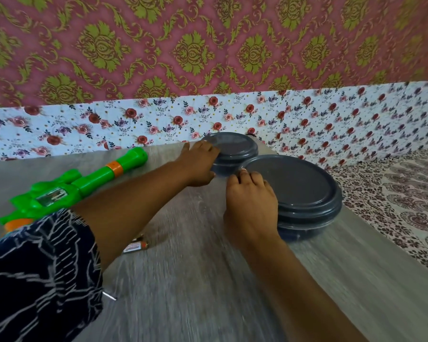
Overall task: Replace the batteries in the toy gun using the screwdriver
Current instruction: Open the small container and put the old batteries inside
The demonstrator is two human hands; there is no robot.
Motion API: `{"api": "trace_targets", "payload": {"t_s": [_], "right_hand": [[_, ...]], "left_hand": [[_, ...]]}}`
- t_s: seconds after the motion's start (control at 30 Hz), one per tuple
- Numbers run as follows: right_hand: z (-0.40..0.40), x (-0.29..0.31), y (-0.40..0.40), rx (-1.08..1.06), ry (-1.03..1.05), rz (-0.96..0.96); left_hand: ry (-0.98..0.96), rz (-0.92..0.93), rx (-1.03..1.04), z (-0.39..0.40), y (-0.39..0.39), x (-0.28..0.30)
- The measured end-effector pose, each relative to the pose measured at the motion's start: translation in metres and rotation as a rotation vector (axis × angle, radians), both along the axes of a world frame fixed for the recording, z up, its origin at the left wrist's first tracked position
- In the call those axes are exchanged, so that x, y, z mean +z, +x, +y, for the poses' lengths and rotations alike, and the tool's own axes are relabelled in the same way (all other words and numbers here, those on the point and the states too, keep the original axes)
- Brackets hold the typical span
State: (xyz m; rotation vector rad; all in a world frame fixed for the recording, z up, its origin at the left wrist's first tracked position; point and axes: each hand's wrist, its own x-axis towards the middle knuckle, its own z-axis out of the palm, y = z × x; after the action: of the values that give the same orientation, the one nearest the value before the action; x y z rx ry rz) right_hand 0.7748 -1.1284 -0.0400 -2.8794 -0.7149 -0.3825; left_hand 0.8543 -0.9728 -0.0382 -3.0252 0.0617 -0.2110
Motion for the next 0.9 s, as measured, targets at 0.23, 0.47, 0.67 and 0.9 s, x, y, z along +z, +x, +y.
{"api": "trace_targets", "payload": {"t_s": [0.23,0.47,0.67,0.9], "right_hand": [[-0.004,0.003,-0.006,0.018,0.024,-0.02],[-0.004,0.004,-0.014,0.108,0.109,-0.056],[0.007,-0.007,-0.025,0.246,0.337,-0.066],[0.037,-0.009,-0.028,0.289,0.119,-0.018]], "left_hand": [[0.05,0.055,0.004,0.017,-0.077,0.012],[-0.007,0.062,0.004,0.034,-0.146,0.017],[-0.212,-0.015,0.005,0.042,-0.184,0.003],[-0.436,-0.126,0.107,0.068,-0.181,0.004]]}}
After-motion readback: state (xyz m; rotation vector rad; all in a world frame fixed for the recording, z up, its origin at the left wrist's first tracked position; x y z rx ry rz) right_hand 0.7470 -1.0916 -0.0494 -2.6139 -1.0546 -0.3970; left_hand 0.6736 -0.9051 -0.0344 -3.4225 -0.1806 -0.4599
